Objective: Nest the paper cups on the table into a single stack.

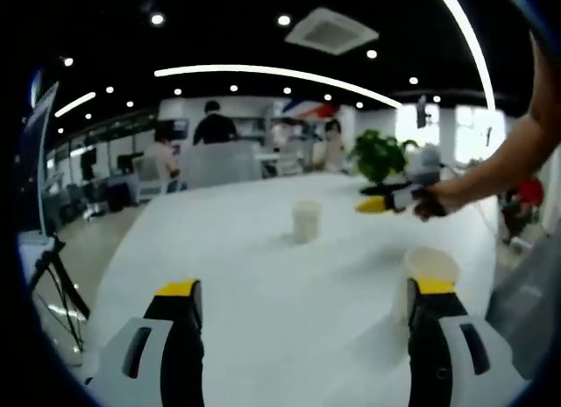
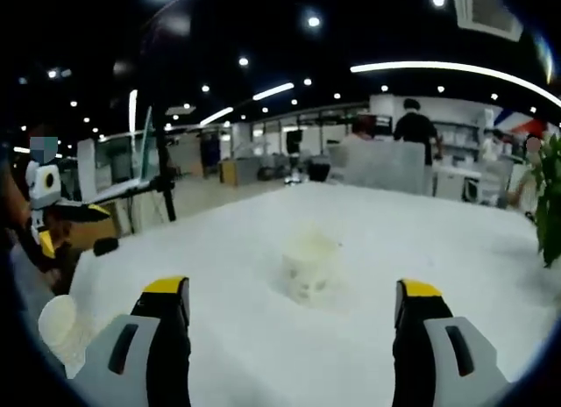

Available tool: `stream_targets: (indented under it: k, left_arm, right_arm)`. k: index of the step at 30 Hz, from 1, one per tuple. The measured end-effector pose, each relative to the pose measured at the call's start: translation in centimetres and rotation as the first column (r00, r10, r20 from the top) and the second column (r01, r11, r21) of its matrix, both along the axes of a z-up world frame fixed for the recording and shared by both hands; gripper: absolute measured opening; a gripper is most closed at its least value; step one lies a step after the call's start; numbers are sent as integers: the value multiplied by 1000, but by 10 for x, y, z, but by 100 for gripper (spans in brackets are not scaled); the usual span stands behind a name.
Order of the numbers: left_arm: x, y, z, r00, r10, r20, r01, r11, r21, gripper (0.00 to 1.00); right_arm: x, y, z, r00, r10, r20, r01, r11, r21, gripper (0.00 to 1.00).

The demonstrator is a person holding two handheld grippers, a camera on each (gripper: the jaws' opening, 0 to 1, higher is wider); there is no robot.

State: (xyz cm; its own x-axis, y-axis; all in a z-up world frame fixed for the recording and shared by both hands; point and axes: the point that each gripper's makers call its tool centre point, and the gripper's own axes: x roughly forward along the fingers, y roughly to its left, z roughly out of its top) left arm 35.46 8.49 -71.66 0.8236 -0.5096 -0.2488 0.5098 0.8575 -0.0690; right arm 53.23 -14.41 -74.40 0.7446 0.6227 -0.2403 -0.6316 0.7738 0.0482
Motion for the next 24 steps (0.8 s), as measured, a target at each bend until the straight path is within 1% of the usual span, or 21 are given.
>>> stream_targets:
  k: [1,2,3,4,5,6,8,12,14,17,19,20,21,22,24]
  left_arm:
    - [-1,-4,3,1000,-4,-6,4,1000,-30,98]
    - [-5,-8,3,999,-32,-15,31,999,-32,98]
    - [-10,-13,3,997,-71,-20,71,997,-18,98]
    - [-13,-15,3,995,-101,-9,101,995,13,98]
    - [-20,-19,2,991,-135,-19,136,990,27,98]
    - [-24,-19,1,987,-155,-33,156,987,38,98]
    - [-28,-14,4,986,-164,-28,165,985,47,98]
    - [-25,2,14,988,-152,-31,153,987,41,98]
    - [-22,5,16,988,-153,-14,153,987,57,98]
    - [-16,7,15,990,-139,-6,139,988,63,98]
    - [-9,5,19,991,-131,37,127,988,83,98]
    - [-2,4,25,988,-131,83,121,987,109,98]
    - [3,4,30,988,-115,99,105,989,100,98]
    - [11,6,34,990,-87,110,79,994,76,98]
    - [17,6,37,992,-71,108,66,996,55,98]
  right_arm:
    - [3,1,0,1000,-7,0,7,1000,4,96]
    - [5,1,0,1000,-12,-3,12,1000,4,96]
    - [7,1,-1,1000,-16,-7,16,1000,5,96]
    - [8,1,-2,1000,-19,-10,19,1000,6,96]
    - [10,2,-2,1000,-21,-10,21,1000,8,96]
    - [10,3,-2,1000,-20,-12,20,1000,6,96]
    - [11,6,-3,1000,-11,-14,11,1000,-2,96]
    - [12,14,-2,1000,17,-2,-17,1000,-17,95]
    - [15,17,-4,1000,19,-4,-19,1000,-19,95]
    - [22,21,-5,1000,18,2,-17,999,-28,96]
    - [27,24,-6,1000,17,8,-17,999,-35,95]
    - [31,26,-6,1000,15,7,-14,999,-31,95]
    - [33,28,-6,1000,13,5,-13,1000,-29,94]
    - [36,30,-6,1000,9,5,-9,1000,-29,94]
    - [41,32,-5,1000,1,16,-1,1000,-29,94]
